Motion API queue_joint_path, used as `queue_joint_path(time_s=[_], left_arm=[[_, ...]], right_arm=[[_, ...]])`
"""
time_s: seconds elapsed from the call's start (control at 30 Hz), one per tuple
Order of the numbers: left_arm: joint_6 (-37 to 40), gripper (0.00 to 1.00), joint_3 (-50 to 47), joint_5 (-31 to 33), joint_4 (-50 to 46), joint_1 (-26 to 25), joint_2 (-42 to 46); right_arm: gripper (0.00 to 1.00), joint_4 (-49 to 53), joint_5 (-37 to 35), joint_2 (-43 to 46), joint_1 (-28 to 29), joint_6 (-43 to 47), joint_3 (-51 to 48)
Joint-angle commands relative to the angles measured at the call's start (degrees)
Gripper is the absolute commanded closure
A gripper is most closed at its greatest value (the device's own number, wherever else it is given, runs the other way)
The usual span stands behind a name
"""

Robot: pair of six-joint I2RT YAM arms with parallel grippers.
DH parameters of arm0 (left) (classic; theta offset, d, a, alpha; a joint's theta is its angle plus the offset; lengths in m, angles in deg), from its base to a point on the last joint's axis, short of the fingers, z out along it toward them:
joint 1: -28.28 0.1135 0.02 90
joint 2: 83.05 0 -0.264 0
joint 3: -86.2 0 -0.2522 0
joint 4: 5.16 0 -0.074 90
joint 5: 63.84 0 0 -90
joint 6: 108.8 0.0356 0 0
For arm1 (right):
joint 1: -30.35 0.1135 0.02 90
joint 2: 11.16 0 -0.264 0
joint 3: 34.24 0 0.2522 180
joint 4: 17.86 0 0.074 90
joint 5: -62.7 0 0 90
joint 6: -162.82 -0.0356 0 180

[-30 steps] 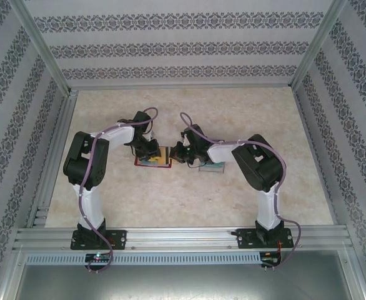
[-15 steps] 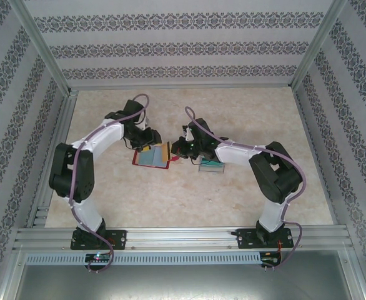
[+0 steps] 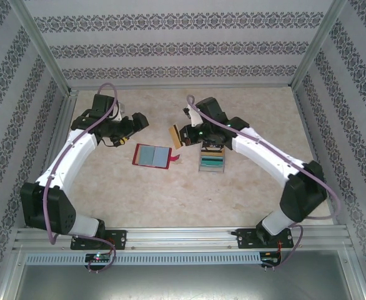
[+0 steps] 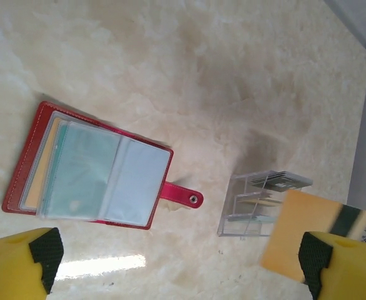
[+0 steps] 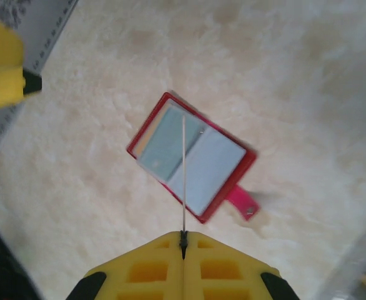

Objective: Take the credit cards out of the card holder

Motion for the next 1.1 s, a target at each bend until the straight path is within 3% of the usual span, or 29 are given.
queue_joint_path(time_s=[0.0,0.2,0.53,0.7,1.07], left_arm=[[-0.5,0.01,-1.6,0.15,1.21,0.96,3.26],[-1.08,0.0,-3.0,-0.31,2.14,1.28,6.45],[-2.35,0.0,-5.59,-1.45,3.96,1.26,8.5],[-2.25,0.0,-6.11,-1.17,3.61,1.27,9.12],[-2.36,0.0,-5.8,-1.13,3.56,1.26,8.19]], right_arm=[[1.0,9.29,-5.38,4.95,-0.77,19.57,-0.63],[1.0,11.47,-11.21,12.07,-1.97,38.5,-5.66],[1.0,15.55,-18.35,9.32,-4.94,63.75,-9.68],[1.0,14.52,-18.77,7.37,-4.99,69.18,-11.27],[1.0,9.66,-20.73,3.63,-5.66,71.3,-14.49]])
